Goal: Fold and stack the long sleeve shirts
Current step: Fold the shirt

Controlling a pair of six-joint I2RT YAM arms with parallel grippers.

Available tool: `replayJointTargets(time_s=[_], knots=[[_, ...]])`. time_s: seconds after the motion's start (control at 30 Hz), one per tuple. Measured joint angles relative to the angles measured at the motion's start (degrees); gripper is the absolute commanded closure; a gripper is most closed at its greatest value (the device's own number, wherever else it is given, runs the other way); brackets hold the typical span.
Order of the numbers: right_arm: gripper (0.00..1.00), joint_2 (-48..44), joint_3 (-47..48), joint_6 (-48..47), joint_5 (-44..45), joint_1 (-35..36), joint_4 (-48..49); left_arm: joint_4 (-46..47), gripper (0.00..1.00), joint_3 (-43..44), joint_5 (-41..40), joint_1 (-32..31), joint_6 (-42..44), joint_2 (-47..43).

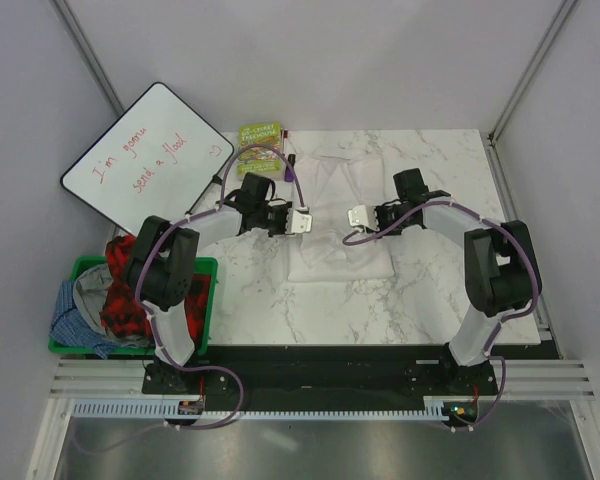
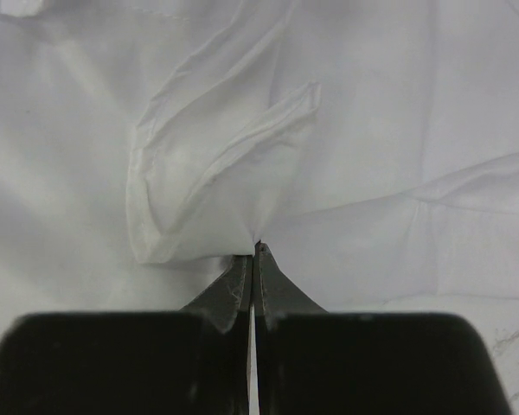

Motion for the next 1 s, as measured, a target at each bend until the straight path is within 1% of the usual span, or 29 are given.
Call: replayJointTargets(time_s=[0.4, 0.43, 0.47, 0.5, 0.53, 0.57, 0.6, 0.63, 0.7, 0.77, 0.8, 0.9, 1.0], knots=[[1.00, 0.2, 0.9, 1.1, -0.3, -1.6, 1.8, 0.3, 0.98, 4.2, -1.6, 0.0, -1.6, 1.4], [0.97, 0.2, 0.9, 1.1, -0.3, -1.7, 1.8, 0.5, 0.96, 4.8, -1.7, 0.0, -1.6, 2.0], [0.87, 0.2, 0.9, 1.3, -0.2, -1.8, 1.9, 0.6, 0.93, 5.2, -2.0, 0.0, -1.7, 2.7], [0.82, 0.2, 0.9, 1.7, -0.1, -1.8, 2.2, 0.6, 0.85, 5.5, -2.5, 0.0, -1.7, 3.5], [0.80, 0.4, 1.1, 2.4, 0.0, -1.8, 2.3, 0.6, 0.79, 5.6, -3.2, 0.0, -1.9, 4.2], [0.77, 0.7, 1.4, 2.9, 0.2, -1.8, 2.6, 0.6, 0.73, 5.8, -4.1, 0.1, -2.3, 4.9], [0.72, 1.0, 1.6, 3.6, 0.4, -1.8, 2.7, 0.6, 0.69, 5.9, -4.5, 0.1, -2.6, 5.3], [0.64, 1.2, 1.9, 4.4, 0.7, -1.8, 2.8, 0.3, 0.60, 6.1, -5.3, 0.2, -3.7, 5.9], [0.57, 1.4, 2.2, 7.1, 1.6, -1.9, 2.6, -0.7, 0.52, 7.1, -6.7, 0.6, -7.0, 6.9], [0.57, 1.4, 3.1, 10.8, 1.9, -2.6, 2.4, -2.3, 0.50, 8.6, -7.1, 1.3, -11.5, 6.9], [0.55, 1.4, 3.9, 13.1, 2.0, -3.1, 2.1, -2.6, 0.49, 9.6, -7.4, 1.9, -14.3, 6.8], [0.55, 1.3, 8.6, 22.3, 1.7, -6.2, -0.5, -2.4, 0.44, 11.1, -7.6, 4.5, -26.0, 5.1], [0.56, 0.5, 14.1, 31.9, 0.9, -9.4, -3.7, -2.4, 0.44, 10.1, -7.6, 7.6, -36.5, 0.5]])
